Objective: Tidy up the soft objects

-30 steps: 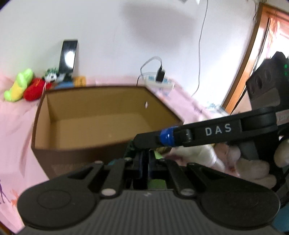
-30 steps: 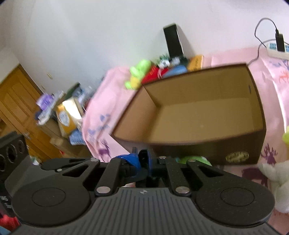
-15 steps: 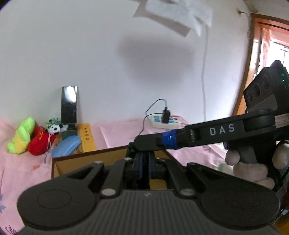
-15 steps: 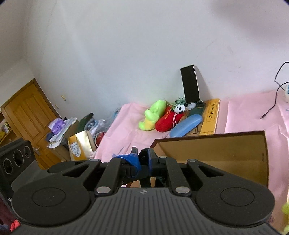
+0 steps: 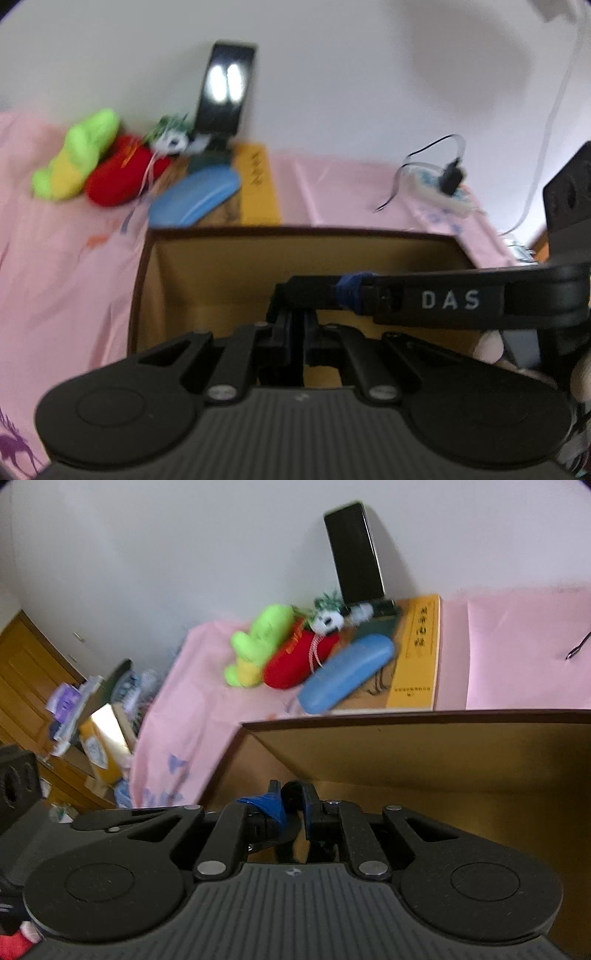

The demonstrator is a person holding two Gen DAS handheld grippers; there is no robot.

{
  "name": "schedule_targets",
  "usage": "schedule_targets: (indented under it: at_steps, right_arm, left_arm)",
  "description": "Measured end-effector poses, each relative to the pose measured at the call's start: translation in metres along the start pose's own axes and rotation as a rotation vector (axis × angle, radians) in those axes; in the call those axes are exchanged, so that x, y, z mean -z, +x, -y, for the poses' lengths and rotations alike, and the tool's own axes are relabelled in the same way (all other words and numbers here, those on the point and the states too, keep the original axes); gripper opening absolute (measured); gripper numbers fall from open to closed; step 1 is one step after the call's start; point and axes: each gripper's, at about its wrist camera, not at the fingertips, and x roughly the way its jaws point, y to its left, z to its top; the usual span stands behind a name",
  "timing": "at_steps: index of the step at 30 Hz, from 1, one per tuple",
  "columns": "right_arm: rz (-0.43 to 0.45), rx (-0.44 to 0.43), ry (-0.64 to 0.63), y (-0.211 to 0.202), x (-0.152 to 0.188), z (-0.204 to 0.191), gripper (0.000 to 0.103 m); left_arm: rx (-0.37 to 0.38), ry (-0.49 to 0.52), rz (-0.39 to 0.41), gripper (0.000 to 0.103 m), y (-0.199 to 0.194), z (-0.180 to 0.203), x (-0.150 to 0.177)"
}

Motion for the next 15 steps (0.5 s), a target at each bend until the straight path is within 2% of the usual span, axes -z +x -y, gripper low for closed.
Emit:
schedule_targets:
  at_steps: [3, 6, 8, 14, 15]
  right_arm:
    - [-0.028, 0.023, -0.002, 0.017, 0.002, 0.007, 0.0]
    - [-0.052, 0.09, -0.011, 0.029, 0.003, 0.013, 0.001]
    - [-0.066, 0.135, -0.011, 0.033, 0.004, 0.017, 0.002]
    - [-0.06, 0.257, -0.028, 0.026, 0.003, 0.022, 0.002]
    - [-0.052, 0.278, -0.03, 0.021, 0.003, 0.021, 0.002]
  left_arm:
    - [-0.068, -0.016, -0.062, 0.005, 0.015, -0.003, 0.001]
    - [-0.133, -0.03, -0.114, 0.005, 0.029, -0.008, 0.005]
    - [-0.15, -0.047, -0.129, 0.005, 0.03, -0.013, 0.008]
    - [-0.167, -0.071, -0.074, 0.018, 0.011, -0.01, 0.008]
    - [-0.166, -0.065, -0.058, 0.023, 0.004, -0.007, 0.007]
